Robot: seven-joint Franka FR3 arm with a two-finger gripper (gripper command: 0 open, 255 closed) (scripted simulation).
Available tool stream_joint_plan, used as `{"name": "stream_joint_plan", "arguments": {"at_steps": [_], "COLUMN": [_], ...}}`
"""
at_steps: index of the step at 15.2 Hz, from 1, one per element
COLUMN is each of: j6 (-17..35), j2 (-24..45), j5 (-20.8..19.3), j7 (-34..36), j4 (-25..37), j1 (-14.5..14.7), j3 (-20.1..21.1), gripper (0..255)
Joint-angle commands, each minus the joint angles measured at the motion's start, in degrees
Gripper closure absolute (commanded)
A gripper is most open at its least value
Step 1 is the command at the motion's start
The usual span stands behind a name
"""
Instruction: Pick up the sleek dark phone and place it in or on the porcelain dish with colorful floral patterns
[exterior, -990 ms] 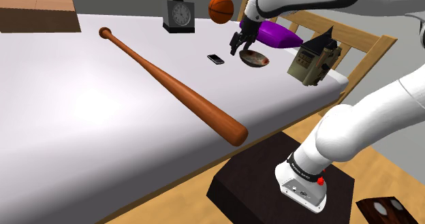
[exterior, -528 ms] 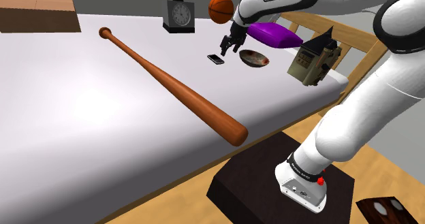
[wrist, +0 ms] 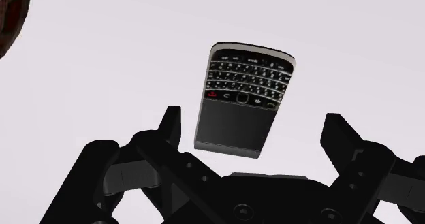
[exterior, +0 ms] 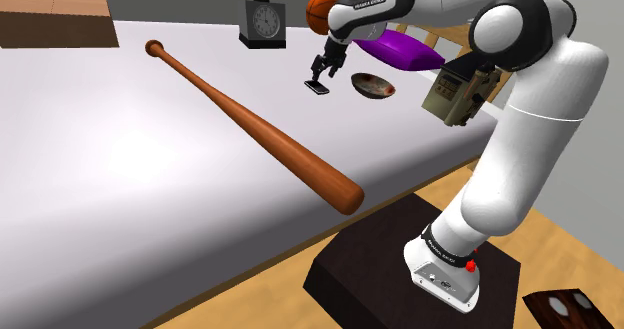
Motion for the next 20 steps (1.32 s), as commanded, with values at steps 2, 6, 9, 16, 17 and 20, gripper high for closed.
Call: {"name": "stream_joint_plan", "arguments": {"at_steps": [2, 6, 9, 16, 17, 20], "j6": [0.81, 3.06, 4.47, 4.46, 4.46, 4.46], "j2": [3.59, 5.46, 6.73, 6.73, 6.73, 6.75], "j5": [1.47, 2.1, 2.53, 2.53, 2.53, 2.54], "j7": [-1.19, -1.58, -1.85, -1.84, -1.84, -1.86], "j4": [2.84, 2.41, 2.23, 2.24, 2.24, 2.26], "j1": [-0.69, -0.86, -0.98, -0.98, -0.98, -1.0], "j3": [0.27, 0.53, 0.72, 0.72, 0.72, 0.72], "gripper": [0, 0, 0, 0, 255, 255]}}
